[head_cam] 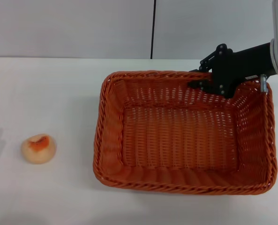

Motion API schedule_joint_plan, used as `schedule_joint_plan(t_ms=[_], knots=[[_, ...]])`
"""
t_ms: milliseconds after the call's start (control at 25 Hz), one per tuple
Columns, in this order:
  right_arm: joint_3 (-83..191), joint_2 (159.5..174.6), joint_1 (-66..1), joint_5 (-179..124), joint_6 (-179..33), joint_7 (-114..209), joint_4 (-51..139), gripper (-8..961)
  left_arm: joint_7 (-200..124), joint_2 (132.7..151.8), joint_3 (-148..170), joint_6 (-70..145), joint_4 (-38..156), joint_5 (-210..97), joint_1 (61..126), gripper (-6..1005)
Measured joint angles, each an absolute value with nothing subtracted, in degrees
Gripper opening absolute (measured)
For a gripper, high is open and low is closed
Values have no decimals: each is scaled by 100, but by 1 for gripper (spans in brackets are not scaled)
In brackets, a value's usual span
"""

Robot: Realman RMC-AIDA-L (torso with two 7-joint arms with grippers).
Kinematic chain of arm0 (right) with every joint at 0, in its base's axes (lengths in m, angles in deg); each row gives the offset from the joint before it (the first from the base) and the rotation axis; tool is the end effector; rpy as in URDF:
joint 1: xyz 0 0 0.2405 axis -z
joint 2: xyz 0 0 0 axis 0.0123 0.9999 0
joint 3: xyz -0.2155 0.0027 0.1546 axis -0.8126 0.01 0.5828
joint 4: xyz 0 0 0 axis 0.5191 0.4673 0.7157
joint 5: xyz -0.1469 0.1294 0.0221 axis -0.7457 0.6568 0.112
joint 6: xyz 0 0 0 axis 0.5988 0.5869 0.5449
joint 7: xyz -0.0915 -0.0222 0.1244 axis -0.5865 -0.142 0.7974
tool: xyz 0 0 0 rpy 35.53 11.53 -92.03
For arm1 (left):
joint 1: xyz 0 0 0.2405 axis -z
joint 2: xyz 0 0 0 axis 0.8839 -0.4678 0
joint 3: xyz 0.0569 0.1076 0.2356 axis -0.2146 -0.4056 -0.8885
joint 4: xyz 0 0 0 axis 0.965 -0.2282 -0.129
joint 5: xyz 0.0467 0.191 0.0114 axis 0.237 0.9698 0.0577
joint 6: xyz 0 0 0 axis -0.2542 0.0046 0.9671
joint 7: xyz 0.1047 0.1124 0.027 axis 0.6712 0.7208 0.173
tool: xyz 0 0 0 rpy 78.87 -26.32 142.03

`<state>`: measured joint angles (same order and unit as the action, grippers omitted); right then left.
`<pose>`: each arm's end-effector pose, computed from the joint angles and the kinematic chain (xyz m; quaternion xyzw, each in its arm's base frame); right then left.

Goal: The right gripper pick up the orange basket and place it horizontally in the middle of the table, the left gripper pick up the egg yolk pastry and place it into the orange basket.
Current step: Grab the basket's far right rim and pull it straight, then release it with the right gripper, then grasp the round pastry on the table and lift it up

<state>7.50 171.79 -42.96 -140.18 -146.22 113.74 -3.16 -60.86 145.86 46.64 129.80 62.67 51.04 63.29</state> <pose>0.1931 0.3924 -0.0110 -0.9852 -0.1054 0.0207 0.1336 -0.3744 0.1649 0.0314 -0.6195 -0.2428 -0.3931 0.6346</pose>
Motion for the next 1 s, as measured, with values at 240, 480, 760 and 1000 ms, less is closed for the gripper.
schedule_joint_plan(t_ms=[240,480,760,1000], knots=[[715,17241,-4248,-13967,-14366,11294,-382,254,-6086,14579,4664,12963,6267,5104,6379,712],[715,17297,-4096,-13539,-14271,10972,-463,343,-6086,14579,4664,12937,6247,5102,6398,709],[802,17319,-3618,-12525,-14274,11297,-845,424,-6107,14538,4386,12965,6015,5107,6436,705],[805,17327,-2362,-10226,-14279,11459,-1005,431,-6723,14514,3117,12991,4968,5106,6757,701]])
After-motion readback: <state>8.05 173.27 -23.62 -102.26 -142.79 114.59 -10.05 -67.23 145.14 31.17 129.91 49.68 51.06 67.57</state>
